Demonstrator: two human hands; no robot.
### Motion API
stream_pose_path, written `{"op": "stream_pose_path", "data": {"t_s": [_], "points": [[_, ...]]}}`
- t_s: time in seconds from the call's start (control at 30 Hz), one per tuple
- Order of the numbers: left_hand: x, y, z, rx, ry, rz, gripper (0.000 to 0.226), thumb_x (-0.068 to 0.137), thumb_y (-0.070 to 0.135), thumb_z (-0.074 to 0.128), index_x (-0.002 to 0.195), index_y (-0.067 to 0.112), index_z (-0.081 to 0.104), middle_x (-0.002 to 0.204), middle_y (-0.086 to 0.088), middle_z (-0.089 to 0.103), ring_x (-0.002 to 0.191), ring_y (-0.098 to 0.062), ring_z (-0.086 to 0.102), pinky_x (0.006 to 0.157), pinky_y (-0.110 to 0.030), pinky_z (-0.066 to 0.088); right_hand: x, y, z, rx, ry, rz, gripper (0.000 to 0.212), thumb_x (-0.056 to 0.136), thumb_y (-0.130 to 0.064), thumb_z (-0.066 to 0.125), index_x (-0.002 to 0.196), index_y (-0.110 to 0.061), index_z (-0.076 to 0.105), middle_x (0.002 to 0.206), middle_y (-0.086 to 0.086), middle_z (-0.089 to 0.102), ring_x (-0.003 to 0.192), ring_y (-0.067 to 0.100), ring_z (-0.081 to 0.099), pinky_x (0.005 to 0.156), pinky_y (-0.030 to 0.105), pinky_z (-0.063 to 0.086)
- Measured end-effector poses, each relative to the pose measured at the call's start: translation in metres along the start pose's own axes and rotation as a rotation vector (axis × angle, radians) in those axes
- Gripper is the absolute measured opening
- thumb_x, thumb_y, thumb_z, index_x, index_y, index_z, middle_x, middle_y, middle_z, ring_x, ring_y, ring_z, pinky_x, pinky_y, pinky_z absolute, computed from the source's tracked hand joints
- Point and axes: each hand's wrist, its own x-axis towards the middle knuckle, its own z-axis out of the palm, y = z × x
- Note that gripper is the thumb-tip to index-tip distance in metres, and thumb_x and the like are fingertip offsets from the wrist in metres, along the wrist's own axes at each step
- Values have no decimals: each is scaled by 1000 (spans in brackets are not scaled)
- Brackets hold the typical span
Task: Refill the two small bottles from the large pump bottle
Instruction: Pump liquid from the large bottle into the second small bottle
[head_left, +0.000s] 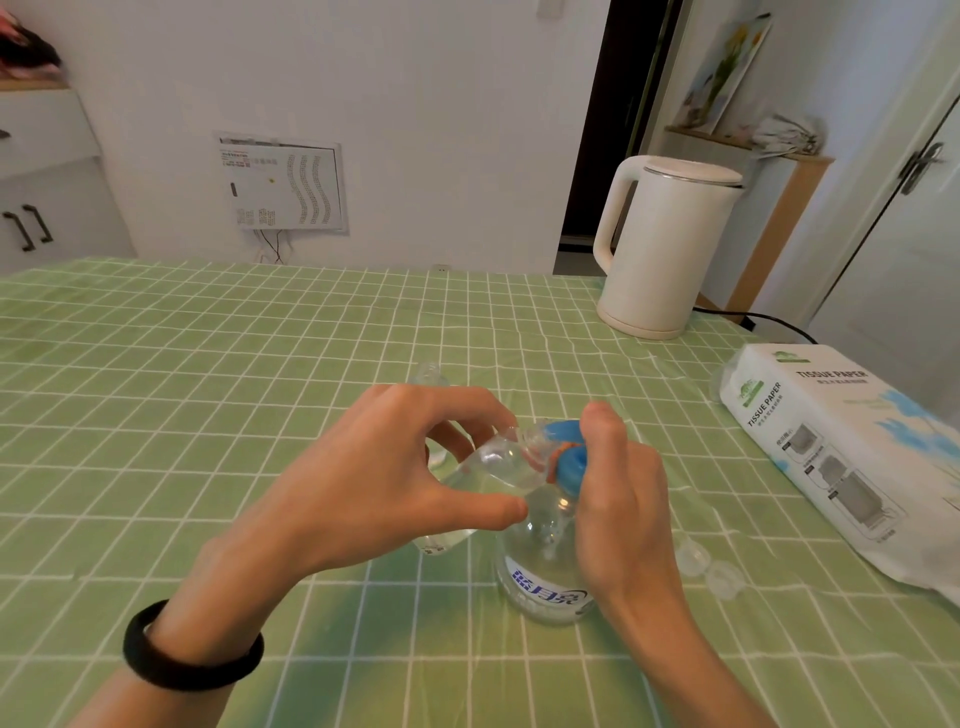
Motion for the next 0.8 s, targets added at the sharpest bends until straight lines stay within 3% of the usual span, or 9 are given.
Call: {"op": "stream_pose_path", "data": {"t_s": [0.1, 0.2, 0.3, 0.43, 0.6, 0.73, 0.8], "points": [[0, -1, 1, 44, -9, -3, 36, 71, 57, 82, 104, 45, 73, 100, 24, 76, 98, 4, 71, 69, -6, 45, 1, 1, -1, -32, 3, 1, 48, 83, -57, 32, 45, -28, 26, 46, -11, 26, 50, 11, 22, 53, 35, 25], [0, -1, 2, 9, -1, -2, 35, 71, 55, 83, 103, 44, 73, 102, 24, 76, 98, 4, 71, 69, -7, 46, 0, 5, 0, -20, -5, -8, 57, 88, -61, 31, 52, -18, 26, 48, -9, 26, 50, 13, 23, 53, 35, 25], [0, 0, 0, -18, 8, 5, 39, 70, 59, 80, 105, 43, 73, 104, 22, 76, 99, 3, 72, 67, -11, 46, -1, 7, 1, -36, -11, -25, 77, 94, -71, 24, 56, -6, 38, 48, -5, 33, 49, 15, 30, 53, 36, 31], [0, -1, 0, -16, 10, 2, 35, 72, 52, 86, 104, 42, 74, 103, 22, 77, 98, 2, 72, 69, -9, 47, -1, 6, 1, -43, -5, -43, 67, 96, -68, 23, 53, -17, 31, 47, -5, 31, 47, 14, 29, 49, 30, 29], [0, -2, 1, 31, -9, -1, 38, 70, 59, 80, 104, 44, 73, 101, 24, 76, 97, 4, 71, 70, -6, 45, 2, 6, -1, -78, 17, -54, 47, 87, -56, 30, 51, -27, 25, 48, -10, 25, 49, 10, 22, 49, 26, 22], [1, -3, 2, -1, -6, 0, 35, 72, 54, 84, 103, 43, 73, 102, 23, 76, 98, 3, 72, 69, -7, 46, 0, 7, 0, -62, 1, -62, 53, 93, -58, 29, 55, -22, 24, 48, -9, 24, 49, 13, 22, 49, 32, 23], [1, -3, 2, -21, 1, 7, 35, 72, 54, 84, 104, 43, 73, 103, 22, 77, 98, 1, 72, 69, -8, 46, 0, 7, 1, -63, 10, -67, 61, 96, -64, 25, 56, -19, 25, 46, -9, 26, 46, 11, 23, 48, 27, 24]]}}
